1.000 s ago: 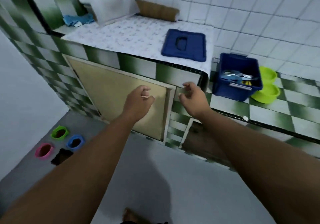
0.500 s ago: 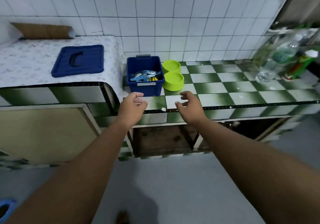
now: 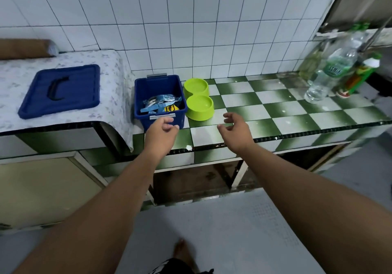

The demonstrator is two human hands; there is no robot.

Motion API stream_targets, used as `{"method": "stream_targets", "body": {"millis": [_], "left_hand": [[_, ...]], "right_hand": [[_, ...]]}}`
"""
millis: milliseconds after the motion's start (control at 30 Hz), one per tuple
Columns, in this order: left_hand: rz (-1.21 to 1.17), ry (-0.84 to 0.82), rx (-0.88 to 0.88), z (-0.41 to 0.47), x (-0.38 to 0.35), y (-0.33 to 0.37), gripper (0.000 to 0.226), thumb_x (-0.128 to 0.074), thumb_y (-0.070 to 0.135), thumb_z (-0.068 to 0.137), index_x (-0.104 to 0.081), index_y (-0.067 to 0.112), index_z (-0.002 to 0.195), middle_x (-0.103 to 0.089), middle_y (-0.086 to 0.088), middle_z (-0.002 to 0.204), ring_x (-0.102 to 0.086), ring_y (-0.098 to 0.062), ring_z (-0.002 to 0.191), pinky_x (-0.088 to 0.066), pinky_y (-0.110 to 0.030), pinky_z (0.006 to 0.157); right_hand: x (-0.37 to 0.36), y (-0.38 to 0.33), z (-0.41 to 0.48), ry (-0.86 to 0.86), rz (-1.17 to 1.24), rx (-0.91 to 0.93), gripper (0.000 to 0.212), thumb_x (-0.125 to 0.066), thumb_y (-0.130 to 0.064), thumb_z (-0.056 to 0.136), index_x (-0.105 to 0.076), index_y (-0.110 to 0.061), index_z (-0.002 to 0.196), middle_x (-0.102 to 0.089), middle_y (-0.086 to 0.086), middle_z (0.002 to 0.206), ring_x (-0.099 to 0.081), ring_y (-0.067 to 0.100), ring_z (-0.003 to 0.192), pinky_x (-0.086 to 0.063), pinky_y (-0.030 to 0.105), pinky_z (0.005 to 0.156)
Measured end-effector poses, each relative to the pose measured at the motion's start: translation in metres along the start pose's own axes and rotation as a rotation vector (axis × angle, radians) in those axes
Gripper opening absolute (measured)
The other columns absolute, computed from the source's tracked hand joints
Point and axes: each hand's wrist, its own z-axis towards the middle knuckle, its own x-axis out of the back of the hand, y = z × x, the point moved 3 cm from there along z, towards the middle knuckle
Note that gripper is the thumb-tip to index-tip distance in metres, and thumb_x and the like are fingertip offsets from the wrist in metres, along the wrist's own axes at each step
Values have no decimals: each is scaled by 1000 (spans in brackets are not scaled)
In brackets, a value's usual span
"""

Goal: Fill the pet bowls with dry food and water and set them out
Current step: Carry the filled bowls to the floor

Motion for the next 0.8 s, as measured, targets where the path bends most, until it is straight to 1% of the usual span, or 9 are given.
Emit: {"method": "stream_targets", "body": {"millis": [33, 100, 167, 200, 333, 433, 533, 600, 800], "left_hand": [[5, -14, -1, 6, -2, 0, 26, -66, 31, 94, -65, 28, 120, -72, 4, 99, -69, -16, 92, -57, -34, 83], [13, -45, -13, 18, -8, 4, 27, -66, 29, 96, -64, 25, 122, -72, 5, 102, -66, -8, 93, -48, -20, 72], [9, -63, -15, 29, -16, 9, 25, -66, 27, 96, -64, 25, 121, -72, 6, 103, -63, -1, 91, -40, -11, 63], [2, -71, -14, 33, -20, 11, 24, -66, 26, 95, -65, 24, 119, -72, 6, 102, -63, -2, 90, -40, -9, 62], [-36, -137, -9, 48, -43, 13, 24, -68, 25, 94, -66, 23, 117, -71, 6, 98, -66, -7, 92, -49, -24, 79], [-53, -195, 4, 55, -64, 9, 21, -69, 26, 94, -65, 26, 114, -73, 4, 103, -66, -7, 93, -51, -27, 84], [-68, -225, 37, 62, -86, 7, 21, -69, 29, 93, -64, 29, 112, -73, 3, 102, -68, -15, 91, -58, -41, 89], [-96, -227, 84, 65, -97, 5, 26, -69, 30, 92, -63, 28, 116, -72, 3, 103, -68, -18, 91, -59, -49, 89], [-142, -222, 223, 87, -128, 0, 52, -71, 34, 92, -56, 19, 140, -66, 0, 111, -66, -20, 103, -57, -47, 97]], "right_hand": [[-4, -2, 7, -9, 0, 4, 37, -65, -27, 91, -55, -22, 126, -60, -3, 118, -64, 10, 83, -58, 37, 75], [-11, -5, 20, -10, -2, 6, 37, -65, -28, 90, -56, -22, 125, -59, -4, 118, -64, 9, 83, -59, 39, 74], [-15, -6, 34, -17, -18, -1, 37, -65, -28, 91, -56, -21, 126, -59, -2, 119, -64, 8, 81, -56, 34, 73], [-17, -7, 41, -23, -32, -5, 37, -65, -28, 91, -56, -21, 126, -59, -2, 119, -63, 8, 81, -53, 31, 74], [-21, -6, 69, -27, -62, -16, 34, -65, -26, 92, -55, -20, 124, -60, -1, 119, -61, 4, 77, -44, 25, 75], [-21, -4, 86, -20, -72, -15, 34, -65, -24, 92, -55, -17, 124, -60, 1, 119, -59, 1, 74, -44, 24, 75], [-19, 2, 102, -9, -96, -12, 35, -65, -24, 91, -56, -14, 124, -61, 3, 119, -58, 1, 72, -46, 26, 78], [-17, 7, 114, -16, -113, -22, 34, -66, -24, 91, -57, -13, 123, -62, 4, 119, -59, 5, 73, -47, 27, 80], [-20, 15, 167, -49, -112, -16, 37, -65, -27, 89, -57, -14, 124, -63, 3, 117, -62, 17, 82, -53, 33, 80]]}}
